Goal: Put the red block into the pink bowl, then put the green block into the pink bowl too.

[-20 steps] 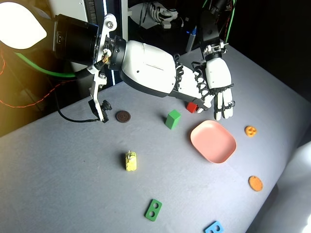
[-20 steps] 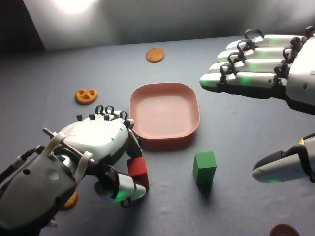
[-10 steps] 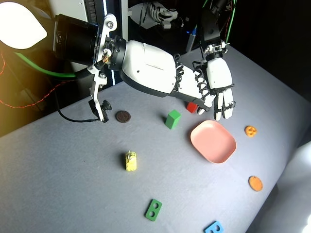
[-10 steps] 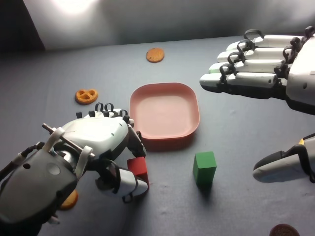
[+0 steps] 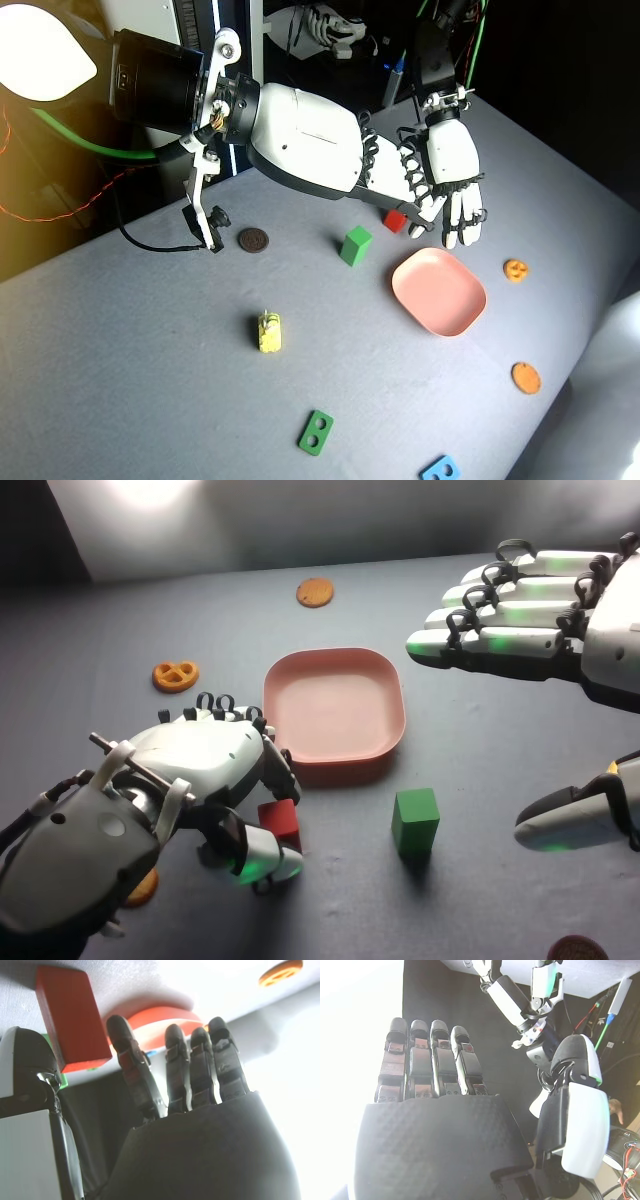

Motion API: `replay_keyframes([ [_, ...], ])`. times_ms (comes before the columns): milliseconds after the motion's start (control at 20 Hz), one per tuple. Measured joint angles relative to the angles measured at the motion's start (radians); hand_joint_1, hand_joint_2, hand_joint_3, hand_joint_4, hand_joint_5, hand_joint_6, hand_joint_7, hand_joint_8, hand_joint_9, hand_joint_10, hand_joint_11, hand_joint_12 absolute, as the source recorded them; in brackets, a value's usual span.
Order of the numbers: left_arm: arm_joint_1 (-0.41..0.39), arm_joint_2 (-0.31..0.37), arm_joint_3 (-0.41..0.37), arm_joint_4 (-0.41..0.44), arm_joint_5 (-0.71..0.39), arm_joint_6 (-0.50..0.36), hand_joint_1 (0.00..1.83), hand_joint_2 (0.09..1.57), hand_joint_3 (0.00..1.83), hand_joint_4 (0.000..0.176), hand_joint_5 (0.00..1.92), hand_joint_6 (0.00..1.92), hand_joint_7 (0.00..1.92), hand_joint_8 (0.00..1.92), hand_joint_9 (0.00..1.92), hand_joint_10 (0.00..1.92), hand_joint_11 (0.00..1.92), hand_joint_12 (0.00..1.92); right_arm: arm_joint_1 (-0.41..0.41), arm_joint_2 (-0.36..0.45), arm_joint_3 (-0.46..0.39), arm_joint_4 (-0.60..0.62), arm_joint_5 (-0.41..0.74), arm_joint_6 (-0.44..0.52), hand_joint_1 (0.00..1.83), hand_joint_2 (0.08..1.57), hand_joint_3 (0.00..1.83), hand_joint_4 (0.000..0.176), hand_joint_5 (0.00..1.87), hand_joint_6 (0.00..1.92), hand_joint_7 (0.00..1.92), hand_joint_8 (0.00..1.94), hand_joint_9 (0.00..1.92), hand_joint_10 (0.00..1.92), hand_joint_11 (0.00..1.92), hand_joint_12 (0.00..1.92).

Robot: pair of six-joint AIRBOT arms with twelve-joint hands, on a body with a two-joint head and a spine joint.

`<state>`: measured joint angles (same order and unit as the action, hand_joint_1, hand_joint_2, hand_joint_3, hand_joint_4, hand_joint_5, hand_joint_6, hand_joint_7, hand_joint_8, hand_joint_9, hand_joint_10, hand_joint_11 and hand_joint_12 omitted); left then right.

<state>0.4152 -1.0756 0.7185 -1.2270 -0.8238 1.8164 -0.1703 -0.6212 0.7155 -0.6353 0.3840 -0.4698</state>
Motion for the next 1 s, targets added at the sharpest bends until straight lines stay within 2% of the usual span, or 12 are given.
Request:
replay_keyframes([
  [50, 0.0, 0.0, 0.0, 0.0, -0.002, 0.003, 1.07, 1.03, 0.0, 0.175, 1.15, 0.68, 0.23, 0.0, 0.02, 0.0, 0.0, 0.07, 0.0, 0.0, 0.0, 0.0, 0.0, 0.0, 0.26, 0.96, 0.0, 0.0, 0.13, 0.01, 0.15, 0.01, 0.12, 0.01, 0.0, 0.34],
  [150, -0.001, 0.0, 0.0, 0.0, -0.002, 0.0, 1.11, 1.0, 0.0, 0.139, 1.25, 0.51, 0.3, 0.0, 0.06, 0.01, 0.0, 0.12, 0.0, 0.0, 0.0, 0.0, 0.0, 0.0, 0.23, 0.97, 0.0, 0.0, 0.09, 0.0, 0.11, 0.0, 0.07, 0.0, 0.0, 0.23],
  [250, -0.002, 0.0, 0.0, 0.0, -0.002, 0.001, 1.1, 1.0, 0.0, 0.158, 1.25, 0.51, 0.31, 0.0, 0.07, 0.0, 0.0, 0.14, 0.0, 0.0, 0.0, 0.0, 0.0, 0.0, 0.25, 0.98, 0.0, 0.0, 0.08, 0.0, 0.1, 0.0, 0.06, 0.0, 0.0, 0.18],
  [400, -0.002, 0.0, 0.002, 0.0, -0.002, 0.0, 1.11, 1.01, 0.0, 0.107, 1.24, 0.53, 0.31, 0.0, 0.08, 0.0, 0.0, 0.17, 0.0, 0.0, 0.0, 0.0, 0.0, 0.0, 0.25, 0.98, 0.0, 0.0, 0.1, 0.0, 0.12, 0.0, 0.08, 0.0, 0.0, 0.25],
  [450, -0.002, 0.0, 0.003, 0.0, 0.0, 0.0, 1.1, 1.01, 0.0, 0.13, 1.23, 0.55, 0.3, 0.0, 0.07, 0.0, 0.0, 0.19, 0.0, 0.0, 0.0, 0.0, 0.0, 0.0, 0.24, 0.98, 0.0, 0.0, 0.1, 0.0, 0.12, 0.0, 0.08, 0.0, 0.0, 0.28],
  [550, -0.011, 0.0, 0.005, -0.004, 0.0, 0.003, 1.12, 1.02, 0.0, 0.053, 1.21, 0.59, 0.31, 0.0, 0.07, 0.0, 0.0, 0.12, 0.0, 0.0, 0.0, 0.0, 0.0, 0.0, 0.25, 0.98, 0.0, 0.0, 0.11, 0.0, 0.13, 0.0, 0.09, 0.0, 0.0, 0.31],
  [600, -0.016, 0.0, 0.005, 0.001, 0.002, 0.005, 1.11, 1.03, 0.0, 0.091, 1.18, 0.64, 0.31, 0.0, 0.07, 0.0, 0.0, 0.07, 0.0, 0.0, 0.0, 0.0, 0.0, 0.0, 0.23, 0.98, 0.0, 0.0, 0.11, 0.0, 0.13, 0.0, 0.09, 0.0, 0.0, 0.31],
  [650, -0.019, 0.0, 0.006, 0.0, 0.006, 0.009, 1.11, 1.04, 0.0, 0.062, 1.15, 0.69, 0.28, 0.0, 0.04, 0.0, 0.0, 0.01, 0.0, 0.0, 0.0, 0.0, 0.0, 0.0, 0.23, 0.99, 0.0, 0.0, 0.08, 0.0, 0.1, 0.0, 0.06, 0.01, 0.0, 0.2],
  [700, -0.024, 0.003, 0.006, -0.001, 0.014, 0.009, 1.12, 1.02, 0.0, 0.062, 1.21, 0.6, 0.3, 0.0, 0.06, 0.01, 0.0, 0.0, 0.0, 0.0, 0.0, 0.0, 0.0, 0.0, 0.24, 0.99, 0.0, 0.0, 0.09, 0.01, 0.11, 0.01, 0.06, 0.01, 0.0, 0.2],
  [750, -0.027, 0.01, 0.006, 0.003, 0.022, 0.011, 1.1, 1.02, 0.0, 0.14, 1.21, 0.58, 0.32, 0.01, 0.09, 0.01, 0.04, 0.02, 0.0, 0.0, 0.0, 0.0, 0.0, 0.0, 0.23, 0.99, 0.0, 0.0, 0.09, 0.0, 0.1, 0.0, 0.06, 0.0, 0.0, 0.23],
  [850, -0.038, 0.021, 0.013, 0.004, 0.027, 0.013, 1.11, 1.01, 0.0, 0.109, 1.22, 0.58, 0.31, 0.0, 0.07, 0.0, 0.01, 0.02, 0.0, 0.0, 0.0, 0.0, 0.0, -0.001, 0.22, 0.98, 0.0, 0.0, 0.1, 0.0, 0.12, 0.0, 0.08, 0.01, 0.0, 0.29],
  [1000, -0.072, 0.034, 0.046, 0.027, 0.062, 0.014, 1.1, 1.02, 0.0, 0.122, 1.21, 0.58, 0.31, 0.0, 0.06, 0.0, 0.0, 0.03, 0.001, 0.0, 0.0, 0.0, 0.0, -0.002, 0.24, 0.98, 0.0, 0.0, 0.09, 0.0, 0.11, 0.0, 0.07, 0.0, 0.0, 0.23],
])
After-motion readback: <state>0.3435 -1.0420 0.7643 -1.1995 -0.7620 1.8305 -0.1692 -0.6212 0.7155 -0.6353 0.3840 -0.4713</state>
